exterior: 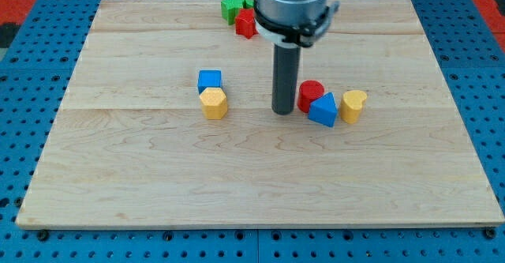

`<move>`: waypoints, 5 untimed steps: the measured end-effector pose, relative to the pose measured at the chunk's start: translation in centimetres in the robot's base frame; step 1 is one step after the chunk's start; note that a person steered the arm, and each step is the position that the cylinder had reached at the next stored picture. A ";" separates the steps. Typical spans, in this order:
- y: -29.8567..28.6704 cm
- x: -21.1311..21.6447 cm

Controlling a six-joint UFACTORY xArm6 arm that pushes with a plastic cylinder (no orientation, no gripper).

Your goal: Move the blue triangle towards blue cube

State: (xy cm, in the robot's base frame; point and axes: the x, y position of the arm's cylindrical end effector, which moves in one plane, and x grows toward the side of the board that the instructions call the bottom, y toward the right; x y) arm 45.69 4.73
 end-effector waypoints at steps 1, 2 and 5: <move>5.2 -1.0; 6.1 -3.5; 14.4 -5.8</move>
State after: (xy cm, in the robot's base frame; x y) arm 39.94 19.09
